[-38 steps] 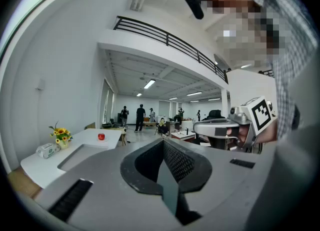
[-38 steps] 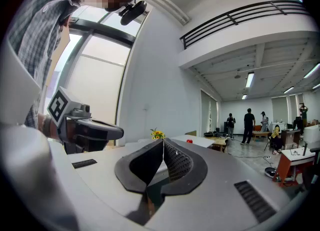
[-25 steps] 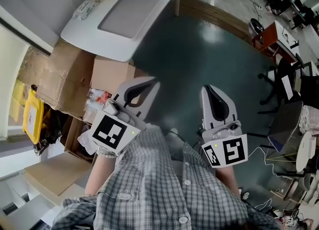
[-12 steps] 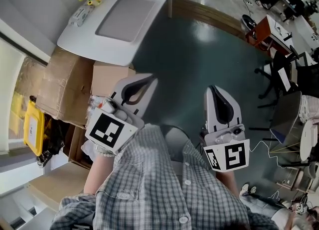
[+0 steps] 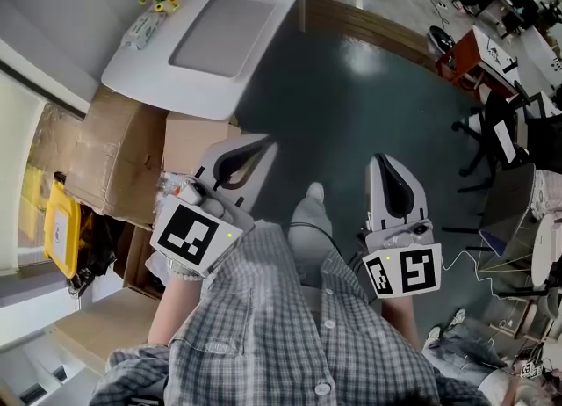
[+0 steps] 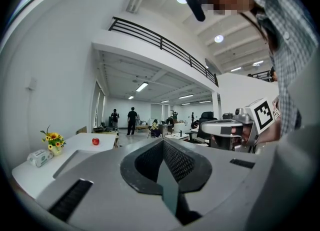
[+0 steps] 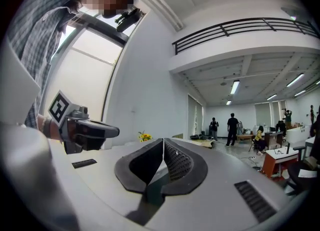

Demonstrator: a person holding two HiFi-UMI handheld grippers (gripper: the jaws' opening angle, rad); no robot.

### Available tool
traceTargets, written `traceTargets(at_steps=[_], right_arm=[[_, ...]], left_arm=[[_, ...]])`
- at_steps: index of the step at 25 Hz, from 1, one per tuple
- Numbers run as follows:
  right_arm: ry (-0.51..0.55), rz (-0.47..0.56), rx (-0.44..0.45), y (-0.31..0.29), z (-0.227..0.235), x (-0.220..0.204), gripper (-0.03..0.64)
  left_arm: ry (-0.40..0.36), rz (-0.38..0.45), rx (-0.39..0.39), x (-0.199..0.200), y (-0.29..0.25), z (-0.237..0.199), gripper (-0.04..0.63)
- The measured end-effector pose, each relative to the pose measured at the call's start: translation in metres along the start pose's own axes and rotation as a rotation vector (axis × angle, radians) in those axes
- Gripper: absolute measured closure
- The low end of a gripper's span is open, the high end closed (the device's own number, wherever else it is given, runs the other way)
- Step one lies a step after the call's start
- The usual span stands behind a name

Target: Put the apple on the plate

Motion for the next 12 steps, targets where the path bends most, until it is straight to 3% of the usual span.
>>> traceTargets(at_steps=[4, 12], right_arm=[[-0.035, -0.015, 0.014, -0.012, 0.027, -0.011, 0.592], [-0.003, -0.030, 0.079, -0.059, 0.085, -0.014, 0.592]], left_arm=[[-0.013, -0.001, 0.016, 0.003, -0.017, 0.000, 0.586], [-0.006, -0.009, 0.079, 0.013, -0.073, -0.007, 0.586]])
Point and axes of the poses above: the fingertips, and each gripper's own axes: y backward along the fingers, z to its right, x out of its top, the point moved 7 cm from there along y, backward along the fingers, and after that the axes turned 13 degrees about x, right-handed, at the moved point
